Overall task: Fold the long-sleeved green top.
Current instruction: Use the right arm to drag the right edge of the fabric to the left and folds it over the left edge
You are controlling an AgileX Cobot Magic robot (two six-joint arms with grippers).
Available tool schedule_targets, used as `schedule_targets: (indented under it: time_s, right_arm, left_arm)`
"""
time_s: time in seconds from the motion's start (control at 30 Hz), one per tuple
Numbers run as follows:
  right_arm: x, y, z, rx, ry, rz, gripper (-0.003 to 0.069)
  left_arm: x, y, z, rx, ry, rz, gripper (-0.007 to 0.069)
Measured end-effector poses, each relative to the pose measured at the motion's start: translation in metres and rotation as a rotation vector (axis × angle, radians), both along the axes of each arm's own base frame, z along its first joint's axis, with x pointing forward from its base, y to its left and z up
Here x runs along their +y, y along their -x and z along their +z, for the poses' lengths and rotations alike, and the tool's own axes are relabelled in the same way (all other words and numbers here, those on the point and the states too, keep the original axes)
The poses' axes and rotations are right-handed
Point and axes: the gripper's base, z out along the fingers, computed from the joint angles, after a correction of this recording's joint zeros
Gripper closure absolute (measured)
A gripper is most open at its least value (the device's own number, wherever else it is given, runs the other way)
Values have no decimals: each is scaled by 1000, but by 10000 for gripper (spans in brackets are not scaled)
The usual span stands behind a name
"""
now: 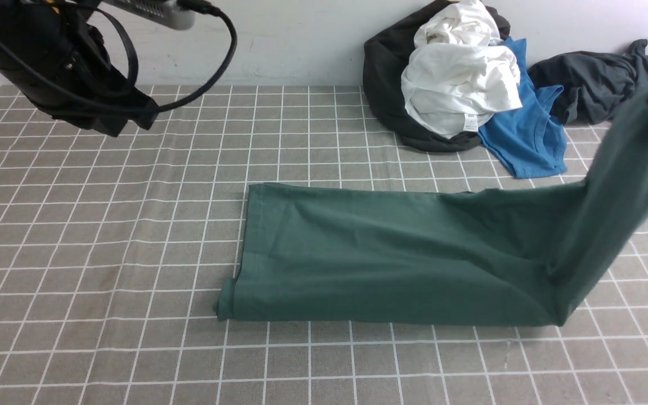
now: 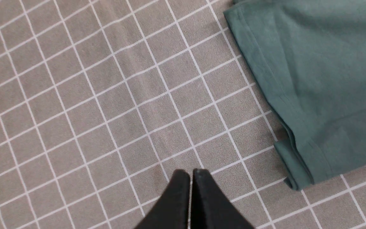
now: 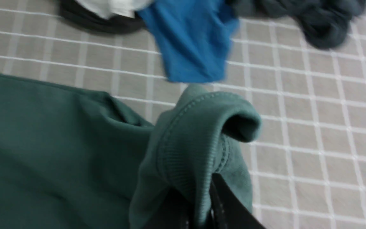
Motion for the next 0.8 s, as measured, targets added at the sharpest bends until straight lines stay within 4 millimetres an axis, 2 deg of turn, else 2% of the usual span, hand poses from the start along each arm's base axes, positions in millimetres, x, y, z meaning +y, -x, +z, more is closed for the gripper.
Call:
schedule_targets:
  time_s: [0.07,0.1,0.13,0.17,0.2,0.23,0.27,0.3,0.4,0.47,0.53,0.57,0.7,0.8]
  right_arm:
    - [39,-7,3,-8,-11,113,635]
    - [40,-9,1,-2,-10,113,635]
    - [76,-17,-4,12,-21,200,635]
    - [80,-18,-5,15,-21,209,635]
    - [113,-26,-15,40,-27,276,635]
    - [133,-30,-23,56,-29,315,635]
    - [142,-32,-26,64,-29,329,635]
    - [169,-37,-39,88,-29,375,635]
    - [215,-44,-62,123,-27,451,635]
    - [250,-46,-85,157,-27,505,635]
    - [269,-48,-102,185,-27,529,635]
    - [272,-48,-102,184,-30,534,635]
    - [303,-50,-140,246,-32,576,624]
    - [309,-50,-153,275,-30,594,589]
  left_arm:
    - [3,12,13,-27,5,0,632]
    - [3,12,13,-27,5,0,632]
    - [5,24,25,-61,12,0,632]
    - [5,25,26,-64,13,0,632]
    - [8,38,37,-93,19,0,632]
    - [9,44,42,-105,21,0,632]
    - [9,46,44,-111,23,0,632]
    - [12,55,51,-132,22,1,632]
    - [15,70,60,-140,22,2,632]
    - [17,81,64,-127,19,2,632]
    - [18,86,65,-123,18,2,632]
    - [18,87,66,-124,18,2,632]
    - [19,92,69,-134,20,2,632]
    - [19,92,69,-134,20,2,632]
